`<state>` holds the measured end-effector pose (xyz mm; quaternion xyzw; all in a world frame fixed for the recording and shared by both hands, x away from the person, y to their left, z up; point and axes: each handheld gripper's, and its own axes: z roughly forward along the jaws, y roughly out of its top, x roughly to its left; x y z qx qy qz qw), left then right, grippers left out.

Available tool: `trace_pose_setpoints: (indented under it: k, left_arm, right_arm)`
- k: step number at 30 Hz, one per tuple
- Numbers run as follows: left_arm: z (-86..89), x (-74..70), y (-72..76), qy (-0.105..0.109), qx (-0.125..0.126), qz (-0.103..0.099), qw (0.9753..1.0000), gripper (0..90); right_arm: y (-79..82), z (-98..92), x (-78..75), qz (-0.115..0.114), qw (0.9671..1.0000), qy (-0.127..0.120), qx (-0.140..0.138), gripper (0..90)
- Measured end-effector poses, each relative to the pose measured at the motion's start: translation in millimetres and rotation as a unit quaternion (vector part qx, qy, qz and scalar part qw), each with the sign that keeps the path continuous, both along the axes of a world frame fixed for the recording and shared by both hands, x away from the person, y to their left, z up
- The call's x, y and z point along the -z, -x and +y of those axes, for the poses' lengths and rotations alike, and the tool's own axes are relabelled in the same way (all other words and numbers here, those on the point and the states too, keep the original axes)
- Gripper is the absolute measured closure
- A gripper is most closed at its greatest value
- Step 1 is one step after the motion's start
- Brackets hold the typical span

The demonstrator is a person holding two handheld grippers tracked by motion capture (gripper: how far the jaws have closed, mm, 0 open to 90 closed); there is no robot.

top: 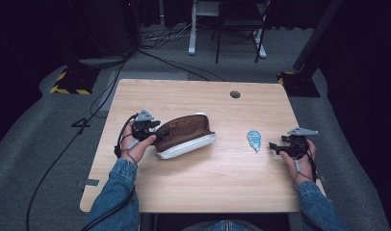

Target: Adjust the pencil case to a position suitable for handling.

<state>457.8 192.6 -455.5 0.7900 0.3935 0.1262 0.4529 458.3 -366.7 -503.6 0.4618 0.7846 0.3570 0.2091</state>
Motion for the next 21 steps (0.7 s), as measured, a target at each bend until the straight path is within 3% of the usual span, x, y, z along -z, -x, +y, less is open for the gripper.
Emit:
trace_pose_setpoints:
  k: [11,21]
  left_arm:
    - [-2.1,12.4,-11.5,0.004,0.019,0.016,0.9997,50.3]
    - [-1.5,16.5,-13.7,0.015,0.066,0.037,0.997,79.2]
  right_arm:
    - [0.1,0.0,0.0,0.0,1.0,0.0,0.0,28.0]
    - [0.2,0.0,0.0,0.0,1.0,0.0,-0.001,28.3]
